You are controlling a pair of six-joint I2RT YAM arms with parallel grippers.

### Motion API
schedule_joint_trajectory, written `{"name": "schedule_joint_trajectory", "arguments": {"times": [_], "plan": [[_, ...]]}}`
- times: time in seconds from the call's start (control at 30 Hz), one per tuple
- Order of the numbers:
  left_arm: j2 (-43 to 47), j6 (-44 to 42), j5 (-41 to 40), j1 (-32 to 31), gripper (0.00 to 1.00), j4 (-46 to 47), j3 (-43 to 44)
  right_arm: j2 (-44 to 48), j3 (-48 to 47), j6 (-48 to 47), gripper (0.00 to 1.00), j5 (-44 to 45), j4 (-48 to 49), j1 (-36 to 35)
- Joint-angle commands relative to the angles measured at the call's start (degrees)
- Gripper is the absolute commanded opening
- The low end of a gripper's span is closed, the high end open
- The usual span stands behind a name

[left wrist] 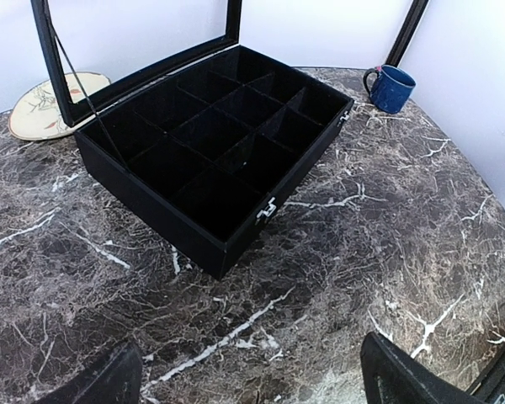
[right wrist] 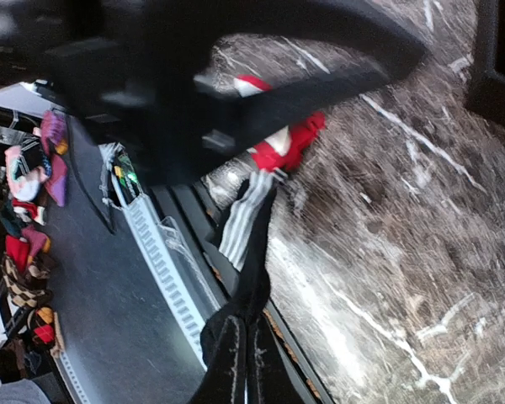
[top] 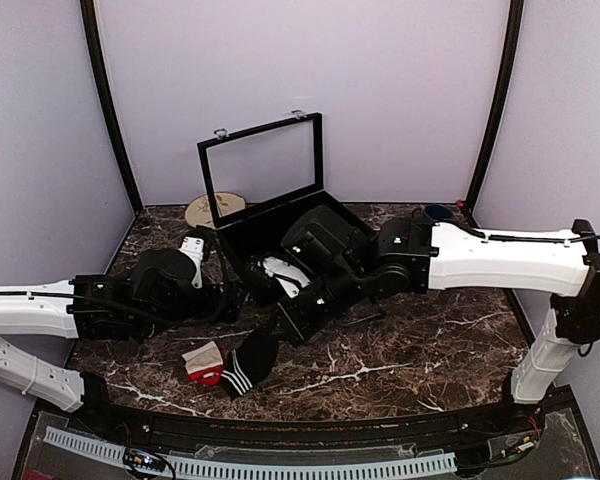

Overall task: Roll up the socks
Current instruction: Flatten out the sock at the center of the board.

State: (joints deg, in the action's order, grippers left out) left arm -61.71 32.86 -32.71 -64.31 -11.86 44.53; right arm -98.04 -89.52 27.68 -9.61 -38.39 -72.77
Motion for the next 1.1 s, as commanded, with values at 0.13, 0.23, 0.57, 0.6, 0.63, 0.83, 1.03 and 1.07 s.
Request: {"name": "schedule_joint_trajectory", "arguments": {"times": [0.13,0.23,0.57,0.6,0.63,0.83,1.03,1.07], "plan": [[-4.23,-0.47,1.79,-0.23,0.93,3.45,-1.14,5.1,19.85,-2.88,0.0,-1.69,8.83,8.99],[-7.61,-1.8,3.53,-0.24,0.93,4.36,-0.2,3.78,27.06,-5.44,0.0,-0.89,11.83,13.35],[-16.15,-5.01,7.57,-0.25,0.93,5.8,4.03,1.72,32.64,-9.97,0.0,4.49,13.67,24.33],[-16.65,-5.19,7.86,-0.23,0.93,5.82,4.19,1.47,32.45,-10.34,0.0,5.07,13.3,24.83],[-17.09,-5.35,8.15,-0.23,0.93,5.95,4.29,1.12,32.21,-10.77,0.0,5.67,12.93,25.29],[-18.89,-6.37,10.12,-0.26,0.93,6.97,3.92,-2.57,28.67,-14.6,0.03,8.81,11.04,27.91],[-21.87,-8.28,12.03,-0.21,0.93,8.51,4.18,-7.05,23.92,-17.3,0.16,10.49,10.05,30.13],[-22.54,-8.6,12.36,-0.2,0.93,8.79,4.4,-7.58,23.87,-17.59,0.22,10.86,9.96,30.42]]}}
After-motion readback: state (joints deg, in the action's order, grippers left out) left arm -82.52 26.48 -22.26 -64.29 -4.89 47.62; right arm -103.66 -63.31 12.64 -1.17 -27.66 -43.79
